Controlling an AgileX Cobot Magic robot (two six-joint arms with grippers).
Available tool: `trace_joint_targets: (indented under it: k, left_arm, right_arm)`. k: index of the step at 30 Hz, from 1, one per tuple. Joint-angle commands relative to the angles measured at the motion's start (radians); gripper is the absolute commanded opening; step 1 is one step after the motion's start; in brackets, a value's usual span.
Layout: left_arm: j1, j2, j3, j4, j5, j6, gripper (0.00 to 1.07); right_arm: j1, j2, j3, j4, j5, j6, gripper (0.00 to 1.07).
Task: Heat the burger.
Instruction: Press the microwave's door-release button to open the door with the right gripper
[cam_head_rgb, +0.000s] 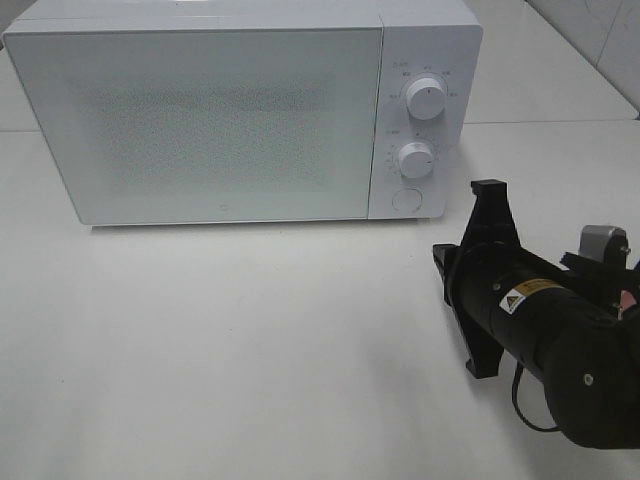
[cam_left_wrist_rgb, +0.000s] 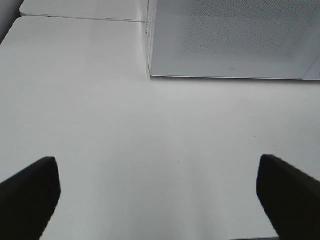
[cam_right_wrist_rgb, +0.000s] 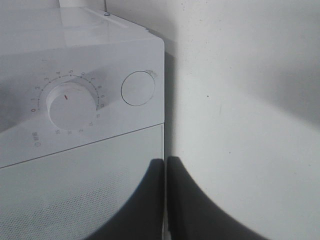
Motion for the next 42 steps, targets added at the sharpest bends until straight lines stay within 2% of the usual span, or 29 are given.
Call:
trace_joint_targets:
  k: [1,9,16,27,42]
  left_arm:
    - [0.003,-0.015,0.0,-0.01,-0.011,0.0,1.0]
    - [0.003,-0.015,0.0,-0.01,-0.011,0.0,1.0]
    - [0.003,-0.015,0.0,-0.01,-0.011,0.0,1.0]
    - [0.003,-0.015,0.0,-0.01,-0.011,0.0,1.0]
    - [0.003,-0.015,0.0,-0.01,-0.011,0.0,1.0]
  right_arm:
    - [-0.022,0.014,-0.022,-0.034,0.002,0.01,0.0]
    - [-0.107,0.07,-0.105,-0.093,0.056,0.01,0.0]
    - [-0.175,0.144,-0.222,-0.146,0.131,-0.004,0.0]
    - [-0.235,0.237,-0.375,-0.165,0.178,-0.056,0.0]
    - [-0.258,0.294,-0.466,-0.166,0.18,-0.084,0.0]
